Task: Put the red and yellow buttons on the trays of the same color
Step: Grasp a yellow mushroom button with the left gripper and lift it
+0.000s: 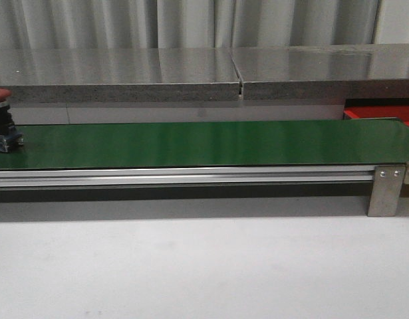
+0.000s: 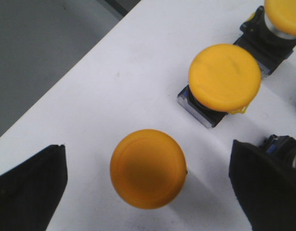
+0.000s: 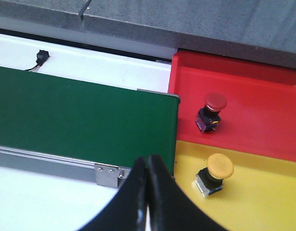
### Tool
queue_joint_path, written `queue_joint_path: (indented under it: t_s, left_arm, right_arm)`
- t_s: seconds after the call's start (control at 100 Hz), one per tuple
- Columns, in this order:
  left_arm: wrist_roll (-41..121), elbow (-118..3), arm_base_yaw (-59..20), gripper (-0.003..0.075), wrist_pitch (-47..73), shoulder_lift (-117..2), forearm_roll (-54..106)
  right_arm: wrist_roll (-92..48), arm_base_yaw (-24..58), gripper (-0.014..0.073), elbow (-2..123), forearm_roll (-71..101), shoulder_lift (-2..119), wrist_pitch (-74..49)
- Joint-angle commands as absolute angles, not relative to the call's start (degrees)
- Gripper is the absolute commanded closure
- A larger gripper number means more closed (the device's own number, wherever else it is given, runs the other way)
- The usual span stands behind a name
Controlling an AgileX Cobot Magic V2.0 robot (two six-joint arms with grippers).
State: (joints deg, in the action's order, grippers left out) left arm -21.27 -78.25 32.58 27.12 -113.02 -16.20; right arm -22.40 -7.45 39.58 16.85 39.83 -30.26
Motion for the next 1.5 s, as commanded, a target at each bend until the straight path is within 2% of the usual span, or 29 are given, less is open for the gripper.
queue_joint_path:
  t_s: [0.0,0.41,0.5,0.62,0.81,0.91,1.25,1.49]
  left_arm:
    - [-21.46,-80.48,32.82,0.0061,24.31,-111.72,-16.69]
    - [-21.46,-82.68,32.82,0.0064,21.71,-113.73,-16.57]
    - [-21.46,-82.68,32.82,0.0104,22.09,-113.73,-16.57]
    - [-21.46,-82.68,32.82,0.0233,22.20,-113.73,-16.57]
    - [-21.46,-82.68,32.82,0.0584,25.20,-113.73,-16.48]
    - [-21.46,-82.68,32.82,0.0738,27.90,-113.34,-16.48]
    - [-21.46,-82.68,31.84,0.0739,31.51,-102.75,-14.81]
    - [-20.06,-82.68,24.99,0.0739,32.62,-93.80,-13.35]
  right_arm:
    - [-22.90,-7.45,0.0662,41.09,17.53,39.60,-26.56]
    - [-22.90,-7.45,0.0662,41.09,17.53,39.60,-26.56]
    - [-22.90,-7.45,0.0662,41.09,17.53,39.60,-26.56]
    - [-22.90,-7.45,0.0662,41.09,17.53,39.60,-26.56]
    - [-22.90,-7.45,0.0662,41.09,17.53,39.60,-26.56]
    - [-22.90,-7.45,0.0662,41.09,17.53,39.60,-26.56]
    - [-22.90,-7.45,0.0662,41.09,17.53,39.60,-26.51]
    - [-22.90,-7.45,0.0662,41.09,17.53,39.60,-26.51]
